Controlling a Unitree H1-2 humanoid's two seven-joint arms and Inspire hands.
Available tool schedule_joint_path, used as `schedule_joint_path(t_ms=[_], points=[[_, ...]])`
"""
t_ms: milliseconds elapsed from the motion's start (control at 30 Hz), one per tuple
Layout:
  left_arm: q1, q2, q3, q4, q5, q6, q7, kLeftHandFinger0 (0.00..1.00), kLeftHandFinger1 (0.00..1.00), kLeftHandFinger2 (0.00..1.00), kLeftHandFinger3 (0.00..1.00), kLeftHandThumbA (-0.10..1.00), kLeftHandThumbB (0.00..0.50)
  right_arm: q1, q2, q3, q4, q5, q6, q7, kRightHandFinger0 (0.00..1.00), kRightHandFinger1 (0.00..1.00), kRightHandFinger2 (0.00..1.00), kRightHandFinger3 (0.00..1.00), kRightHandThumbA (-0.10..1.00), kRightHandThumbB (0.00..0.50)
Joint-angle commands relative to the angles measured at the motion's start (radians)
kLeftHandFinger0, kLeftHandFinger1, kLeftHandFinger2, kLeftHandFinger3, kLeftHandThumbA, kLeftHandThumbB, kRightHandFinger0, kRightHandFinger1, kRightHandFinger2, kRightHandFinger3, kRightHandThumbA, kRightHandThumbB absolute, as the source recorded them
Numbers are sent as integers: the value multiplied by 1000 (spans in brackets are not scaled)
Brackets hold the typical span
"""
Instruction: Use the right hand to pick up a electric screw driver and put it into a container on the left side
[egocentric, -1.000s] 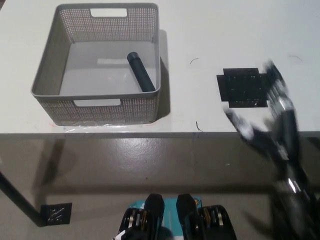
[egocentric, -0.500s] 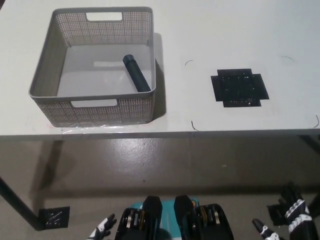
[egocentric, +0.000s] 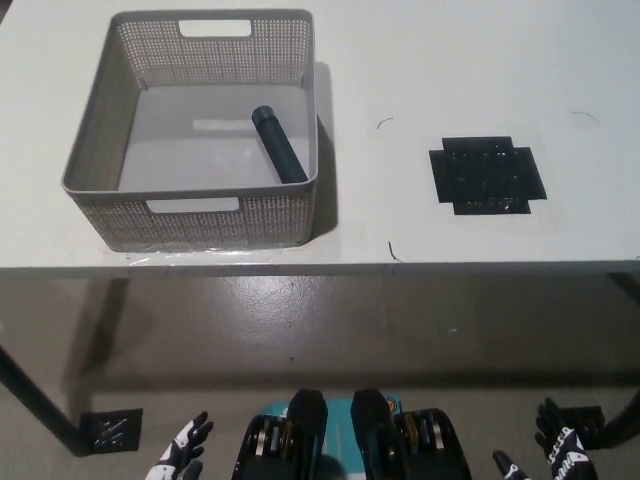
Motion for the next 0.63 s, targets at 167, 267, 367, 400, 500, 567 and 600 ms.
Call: schedule_joint_path(t_ms=[167, 267, 367, 400, 500, 567, 600], points=[[-23, -11, 33, 0, -50, -17, 11, 1000, 1000, 1000, 1000, 1000, 122, -26, -4, -32, 17, -34, -78, 10, 1000, 1000, 1000, 1000, 874, 401], [-26, -10, 35, -6, -48, -5, 9, 1000, 1000, 1000, 1000, 1000, 116, -28, -2, -35, 18, -29, -78, 18, 1000, 1000, 1000, 1000, 864, 389], [-26, -9, 37, -13, -53, 6, 6, 1000, 1000, 1000, 1000, 1000, 113, -32, 0, -36, 22, -42, -78, 13, 1000, 1000, 1000, 1000, 863, 383], [-25, -9, 37, -14, -54, 8, 6, 1000, 1000, 1000, 1000, 1000, 112, -33, -1, -36, 24, -41, -78, 15, 1000, 1000, 1000, 1000, 862, 383], [-31, -9, 38, -12, -48, 6, 9, 1000, 1000, 1000, 1000, 1000, 100, -40, -3, -34, 28, -44, -78, 18, 1000, 1000, 1000, 1000, 860, 376], [-30, -11, 38, -12, -45, 15, 11, 1000, 1000, 1000, 1000, 1000, 119, -43, -6, -33, 32, -55, -78, 15, 1000, 1000, 1000, 1000, 875, 382], [-32, -15, 38, -15, -44, 24, 12, 1000, 1000, 1000, 1000, 1000, 130, -48, -10, -33, 34, -61, -78, 15, 986, 1000, 1000, 1000, 876, 384]])
